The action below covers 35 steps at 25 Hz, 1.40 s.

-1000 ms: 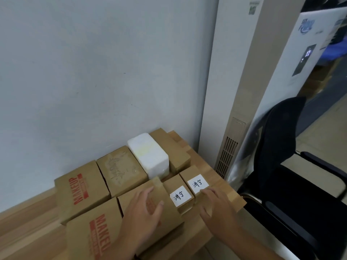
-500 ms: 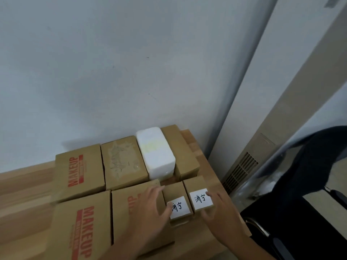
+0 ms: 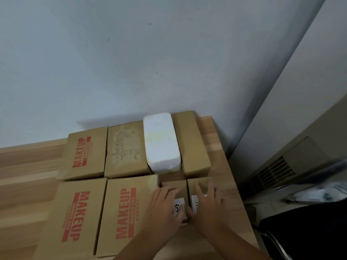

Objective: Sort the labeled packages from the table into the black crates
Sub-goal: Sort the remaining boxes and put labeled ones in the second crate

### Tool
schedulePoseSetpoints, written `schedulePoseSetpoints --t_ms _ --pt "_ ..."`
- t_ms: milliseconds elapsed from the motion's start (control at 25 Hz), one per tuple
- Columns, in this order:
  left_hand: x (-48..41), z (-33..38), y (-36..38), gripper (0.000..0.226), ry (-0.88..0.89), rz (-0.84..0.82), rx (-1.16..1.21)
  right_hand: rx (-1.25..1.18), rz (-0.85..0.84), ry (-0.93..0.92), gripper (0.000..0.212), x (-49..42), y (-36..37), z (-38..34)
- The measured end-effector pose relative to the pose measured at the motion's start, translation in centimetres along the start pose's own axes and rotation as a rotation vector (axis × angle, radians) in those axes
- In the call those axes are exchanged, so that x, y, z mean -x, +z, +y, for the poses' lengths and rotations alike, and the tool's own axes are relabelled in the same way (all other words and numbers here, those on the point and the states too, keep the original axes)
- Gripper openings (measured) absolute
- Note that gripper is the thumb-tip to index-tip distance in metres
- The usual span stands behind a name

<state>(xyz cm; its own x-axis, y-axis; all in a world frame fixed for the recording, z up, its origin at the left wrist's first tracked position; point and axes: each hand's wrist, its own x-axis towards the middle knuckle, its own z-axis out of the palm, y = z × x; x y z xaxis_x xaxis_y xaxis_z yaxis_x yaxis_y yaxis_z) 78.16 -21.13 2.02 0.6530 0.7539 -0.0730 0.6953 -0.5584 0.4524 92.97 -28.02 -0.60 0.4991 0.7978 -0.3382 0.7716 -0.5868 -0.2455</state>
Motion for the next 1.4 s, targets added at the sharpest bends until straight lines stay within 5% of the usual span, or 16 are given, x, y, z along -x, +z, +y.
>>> schedulePoseSetpoints --t_ms 320,640,1080,1400 --pt "1.0 -1.0 -0.7 0.051 0.01 0.033 0.106 0.019 0.02 -0.005 0.078 0.1 0.6 0.5" --pt "2.8 -1.2 -1.5 0.042 0.019 0.091 0.144 0.015 0.011 0.03 0.096 0.5 -0.4 1.0" --pt "2.4 0.2 -5.0 0.04 0.052 0.055 0.304 -0.086 0.551 -0.177 0.089 8.3 -12.3 -0.6" --pt "2.6 2.4 -7.1 0.029 -0.056 -0.004 0.786 -0.747 0.33 -0.212 0.08 11.8 -13.7 -2.0"
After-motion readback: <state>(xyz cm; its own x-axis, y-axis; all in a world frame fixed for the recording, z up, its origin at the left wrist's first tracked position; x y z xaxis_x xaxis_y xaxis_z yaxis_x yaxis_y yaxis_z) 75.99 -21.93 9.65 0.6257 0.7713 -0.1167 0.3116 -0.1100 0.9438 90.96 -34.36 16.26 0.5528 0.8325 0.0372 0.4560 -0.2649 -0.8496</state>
